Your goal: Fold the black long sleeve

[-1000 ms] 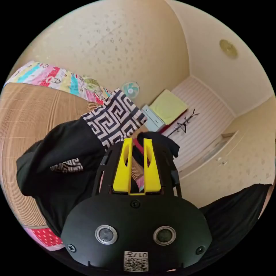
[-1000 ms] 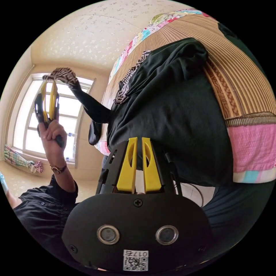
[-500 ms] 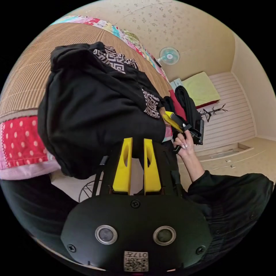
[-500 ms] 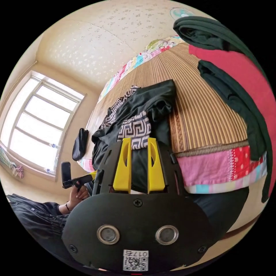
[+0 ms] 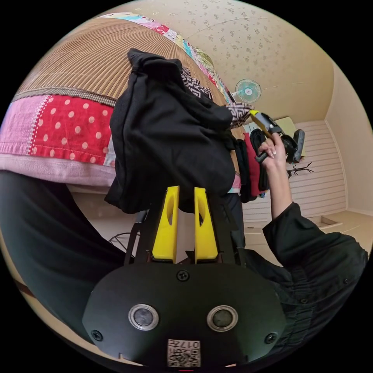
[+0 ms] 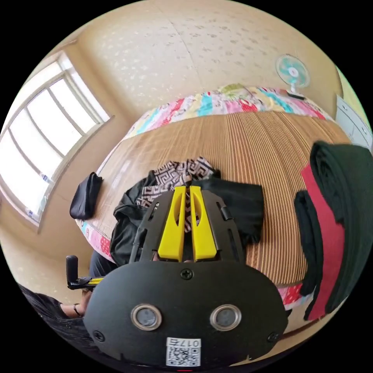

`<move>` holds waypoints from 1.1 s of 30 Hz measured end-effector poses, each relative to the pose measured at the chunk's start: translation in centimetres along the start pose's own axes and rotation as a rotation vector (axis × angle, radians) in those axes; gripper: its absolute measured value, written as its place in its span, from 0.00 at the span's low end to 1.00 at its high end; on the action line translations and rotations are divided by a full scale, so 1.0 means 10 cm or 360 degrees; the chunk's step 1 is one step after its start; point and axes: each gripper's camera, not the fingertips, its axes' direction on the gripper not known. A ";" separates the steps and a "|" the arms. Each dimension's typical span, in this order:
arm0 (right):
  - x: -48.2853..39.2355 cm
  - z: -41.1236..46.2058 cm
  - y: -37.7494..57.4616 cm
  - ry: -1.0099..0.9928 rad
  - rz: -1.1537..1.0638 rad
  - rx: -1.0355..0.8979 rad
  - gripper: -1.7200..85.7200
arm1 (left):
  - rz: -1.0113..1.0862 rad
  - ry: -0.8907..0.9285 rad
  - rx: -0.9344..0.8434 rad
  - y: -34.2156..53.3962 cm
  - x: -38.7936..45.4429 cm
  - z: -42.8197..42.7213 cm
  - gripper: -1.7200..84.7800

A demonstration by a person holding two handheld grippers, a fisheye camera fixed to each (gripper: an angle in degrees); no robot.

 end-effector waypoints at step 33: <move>0.24 -0.24 0.77 0.0352 0.0239 0.0058 0.04 | -0.0105 0.0025 0.0129 -0.10 -0.78 -0.65 0.10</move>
